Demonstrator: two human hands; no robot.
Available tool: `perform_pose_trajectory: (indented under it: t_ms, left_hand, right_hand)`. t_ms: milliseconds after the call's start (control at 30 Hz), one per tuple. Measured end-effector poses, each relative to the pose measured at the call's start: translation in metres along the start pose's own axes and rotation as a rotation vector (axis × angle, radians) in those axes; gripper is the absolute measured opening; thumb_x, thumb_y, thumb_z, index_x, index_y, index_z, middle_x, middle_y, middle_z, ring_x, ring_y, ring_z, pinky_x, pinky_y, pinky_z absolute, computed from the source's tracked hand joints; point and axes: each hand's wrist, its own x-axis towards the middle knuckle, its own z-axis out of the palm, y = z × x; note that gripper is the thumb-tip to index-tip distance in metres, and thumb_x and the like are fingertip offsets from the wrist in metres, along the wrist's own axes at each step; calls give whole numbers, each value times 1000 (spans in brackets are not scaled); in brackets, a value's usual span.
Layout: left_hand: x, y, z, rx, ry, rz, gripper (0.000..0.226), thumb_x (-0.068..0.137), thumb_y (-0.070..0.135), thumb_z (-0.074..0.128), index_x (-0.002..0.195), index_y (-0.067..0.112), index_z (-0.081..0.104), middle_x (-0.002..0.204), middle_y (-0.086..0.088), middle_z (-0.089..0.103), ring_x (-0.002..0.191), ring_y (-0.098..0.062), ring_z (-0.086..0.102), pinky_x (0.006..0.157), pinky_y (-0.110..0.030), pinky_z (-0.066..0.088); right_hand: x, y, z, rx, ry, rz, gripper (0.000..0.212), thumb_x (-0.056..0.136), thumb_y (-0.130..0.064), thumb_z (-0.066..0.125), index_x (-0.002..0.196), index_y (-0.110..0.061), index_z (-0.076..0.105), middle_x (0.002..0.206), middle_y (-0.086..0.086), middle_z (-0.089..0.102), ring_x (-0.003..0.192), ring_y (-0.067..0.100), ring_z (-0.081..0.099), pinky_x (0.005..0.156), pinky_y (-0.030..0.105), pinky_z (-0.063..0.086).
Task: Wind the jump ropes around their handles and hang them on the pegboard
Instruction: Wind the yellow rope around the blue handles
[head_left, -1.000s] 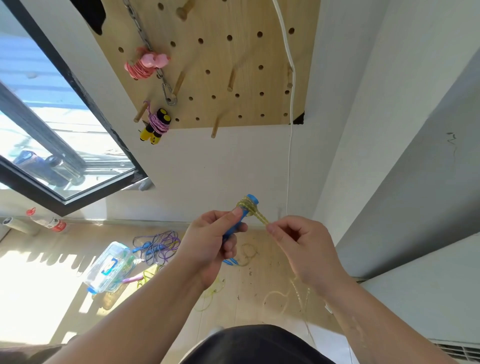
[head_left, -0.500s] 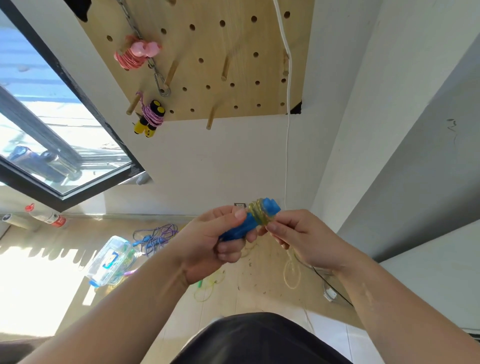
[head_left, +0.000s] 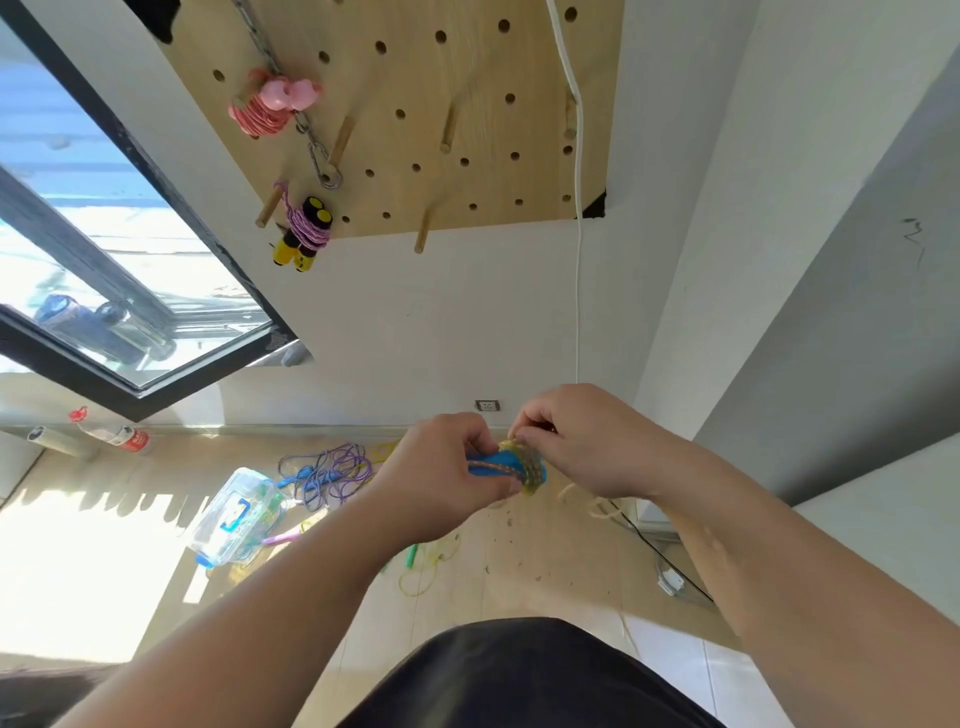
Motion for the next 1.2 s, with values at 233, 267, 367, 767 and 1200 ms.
perform_pose_trajectory:
  t_ms: [233, 267, 367, 767, 1200]
  left_hand:
    - [8, 7, -2, -434, 240, -184, 29, 75, 26, 87, 82, 13, 61, 75, -5, 71, 54, -13, 51, 53, -32, 42]
    - [9, 7, -4, -563, 235, -219, 28, 78, 22, 85, 85, 9, 60, 72, -7, 69, 51, -14, 47, 51, -30, 37]
    - [8, 8, -8, -959, 95, -272, 22, 87, 10, 77, 89, 5, 56, 69, -10, 60, 47, -13, 29, 42, -24, 24]
    - [-7, 15, -16, -1179, -267, -219, 37, 88, 28, 62, 113, 0, 64, 88, -16, 63, 53, -12, 31, 48, -22, 27]
    - [-2, 27, -6, -1443, -23, -233, 18, 103, 26, 50, 117, 14, 50, 73, -16, 56, 41, -11, 30, 38, -22, 28]
  right_hand:
    - [-21, -10, 19, 160, 286, -22, 20, 99, -22, 57, 99, -22, 77, 81, -1, 69, 74, 13, 61, 73, 36, 51]
    - [-24, -8, 22, 241, 337, -12, 17, 98, -23, 61, 102, -25, 77, 80, -5, 70, 73, 9, 61, 69, 27, 50]
    - [-33, -4, 25, 522, 436, 33, 14, 93, -18, 71, 98, -27, 79, 76, -13, 70, 63, 0, 57, 61, 11, 42]
    - [-41, 6, 19, 682, 542, -33, 18, 86, -14, 78, 74, -23, 68, 67, 2, 65, 62, 27, 54, 60, 41, 49]
    - [-38, 2, 44, 769, 530, -70, 25, 92, -11, 70, 108, -29, 75, 82, 1, 74, 63, 12, 58, 61, 26, 50]
